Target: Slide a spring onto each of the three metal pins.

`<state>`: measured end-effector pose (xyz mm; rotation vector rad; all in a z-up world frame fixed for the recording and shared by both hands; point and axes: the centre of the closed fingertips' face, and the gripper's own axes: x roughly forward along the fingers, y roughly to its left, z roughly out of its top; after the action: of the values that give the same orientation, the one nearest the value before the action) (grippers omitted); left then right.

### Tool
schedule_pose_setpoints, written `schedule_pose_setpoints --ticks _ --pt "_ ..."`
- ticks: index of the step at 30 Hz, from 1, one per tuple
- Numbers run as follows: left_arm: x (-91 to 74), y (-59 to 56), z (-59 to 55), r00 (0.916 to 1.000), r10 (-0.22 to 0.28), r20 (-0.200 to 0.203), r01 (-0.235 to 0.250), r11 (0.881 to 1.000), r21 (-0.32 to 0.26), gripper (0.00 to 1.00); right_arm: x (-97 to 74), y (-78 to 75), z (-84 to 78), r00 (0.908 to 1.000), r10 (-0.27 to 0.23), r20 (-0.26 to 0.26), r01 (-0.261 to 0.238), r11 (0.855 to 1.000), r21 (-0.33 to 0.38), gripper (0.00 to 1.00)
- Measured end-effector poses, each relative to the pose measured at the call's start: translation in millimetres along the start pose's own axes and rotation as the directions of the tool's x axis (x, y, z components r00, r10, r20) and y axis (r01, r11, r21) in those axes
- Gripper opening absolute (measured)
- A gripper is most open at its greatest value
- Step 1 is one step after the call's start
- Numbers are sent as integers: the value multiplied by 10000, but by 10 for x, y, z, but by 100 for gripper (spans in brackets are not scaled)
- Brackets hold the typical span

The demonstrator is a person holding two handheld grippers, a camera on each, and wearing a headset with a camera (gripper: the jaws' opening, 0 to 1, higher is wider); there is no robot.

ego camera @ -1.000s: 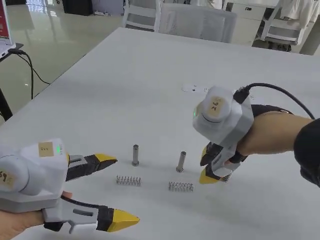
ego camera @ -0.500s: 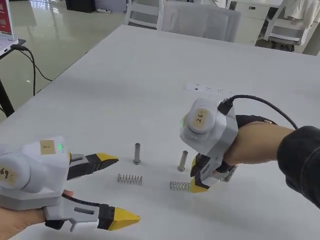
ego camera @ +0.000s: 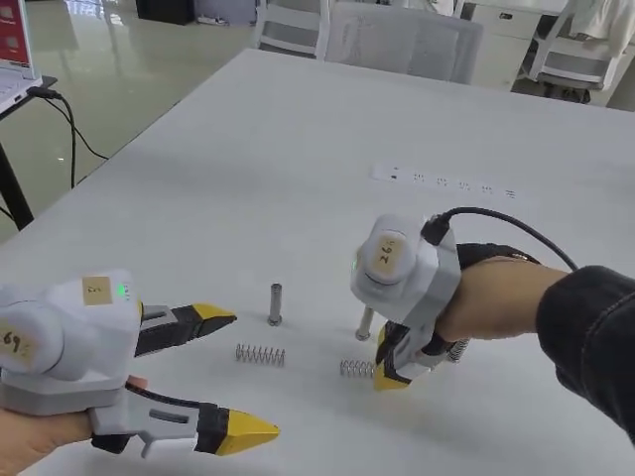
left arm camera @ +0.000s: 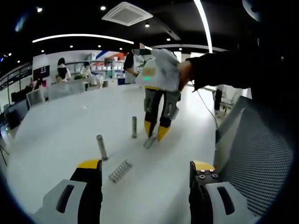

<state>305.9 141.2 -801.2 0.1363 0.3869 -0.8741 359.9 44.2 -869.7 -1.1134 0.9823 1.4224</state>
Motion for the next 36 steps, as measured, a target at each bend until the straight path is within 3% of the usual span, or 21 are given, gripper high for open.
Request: schedule_pose_setpoints --ticks 18,36 --pt "3 -8 10 10000 -51 -48 51 10000 26 70 -5 -26 3 9994 -344 93 344 9994 6 8" --pt "43 -69 -1 9984 -459 -329 466 9987 195 65 -125 120 15 9989 -107 449 87 9989 451 8"
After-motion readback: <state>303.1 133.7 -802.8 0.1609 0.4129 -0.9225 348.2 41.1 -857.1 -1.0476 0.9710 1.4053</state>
